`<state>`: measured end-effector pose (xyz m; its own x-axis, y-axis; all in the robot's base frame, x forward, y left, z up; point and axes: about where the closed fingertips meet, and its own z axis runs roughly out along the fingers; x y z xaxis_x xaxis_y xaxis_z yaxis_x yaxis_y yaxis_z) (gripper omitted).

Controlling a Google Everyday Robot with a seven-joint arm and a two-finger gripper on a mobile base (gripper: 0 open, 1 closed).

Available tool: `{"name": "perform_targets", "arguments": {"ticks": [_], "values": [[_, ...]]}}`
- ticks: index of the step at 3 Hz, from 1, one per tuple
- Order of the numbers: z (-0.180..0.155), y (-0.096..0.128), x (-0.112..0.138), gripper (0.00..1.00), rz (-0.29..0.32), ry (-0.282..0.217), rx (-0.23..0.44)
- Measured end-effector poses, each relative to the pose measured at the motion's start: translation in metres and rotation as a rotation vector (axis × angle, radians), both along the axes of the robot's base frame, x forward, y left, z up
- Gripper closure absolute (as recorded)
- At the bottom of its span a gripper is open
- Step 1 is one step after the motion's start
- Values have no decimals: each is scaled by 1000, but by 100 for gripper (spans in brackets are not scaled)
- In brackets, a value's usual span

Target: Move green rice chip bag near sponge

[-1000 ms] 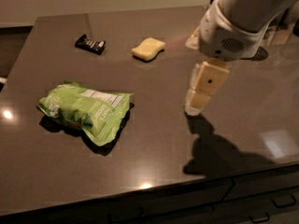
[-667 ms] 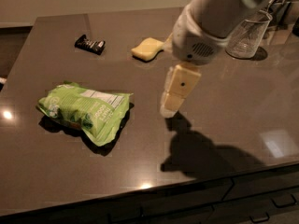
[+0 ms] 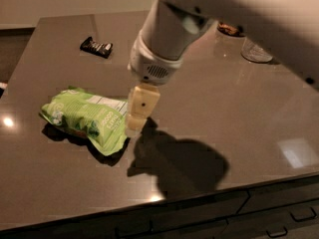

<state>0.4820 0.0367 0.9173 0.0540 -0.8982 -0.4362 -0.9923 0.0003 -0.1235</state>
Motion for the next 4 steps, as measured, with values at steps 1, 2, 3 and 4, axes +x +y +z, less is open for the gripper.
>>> {"name": "perform_targets", "arguments": {"ticks": [1, 2, 3, 4], "values": [[-18, 34, 3, 0, 34, 22, -3], [-32, 54, 8, 0, 50, 40, -16], [-45, 67, 12, 0, 56, 59, -36], [-54, 72, 14, 0, 54, 87, -63]]}}
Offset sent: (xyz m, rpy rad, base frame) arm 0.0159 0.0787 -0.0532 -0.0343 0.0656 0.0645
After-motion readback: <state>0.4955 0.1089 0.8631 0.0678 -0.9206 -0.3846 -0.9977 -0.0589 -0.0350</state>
